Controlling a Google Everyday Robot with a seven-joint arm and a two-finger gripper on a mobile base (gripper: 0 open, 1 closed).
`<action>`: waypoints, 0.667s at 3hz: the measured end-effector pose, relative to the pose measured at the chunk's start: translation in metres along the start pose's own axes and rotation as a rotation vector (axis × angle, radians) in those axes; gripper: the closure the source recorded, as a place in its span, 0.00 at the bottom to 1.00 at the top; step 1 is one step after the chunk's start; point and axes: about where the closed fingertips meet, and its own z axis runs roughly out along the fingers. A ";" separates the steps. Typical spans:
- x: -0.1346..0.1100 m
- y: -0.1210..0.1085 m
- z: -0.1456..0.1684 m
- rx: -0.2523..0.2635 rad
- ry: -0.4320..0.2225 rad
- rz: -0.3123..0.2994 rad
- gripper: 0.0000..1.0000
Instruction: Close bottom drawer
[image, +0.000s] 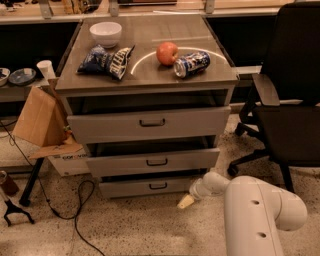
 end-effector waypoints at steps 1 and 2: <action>0.003 -0.004 -0.006 0.031 -0.036 0.014 0.00; 0.003 -0.004 -0.006 0.031 -0.037 0.014 0.00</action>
Offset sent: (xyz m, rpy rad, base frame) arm 0.0025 -0.0132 0.0087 0.0294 -0.0593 -0.0397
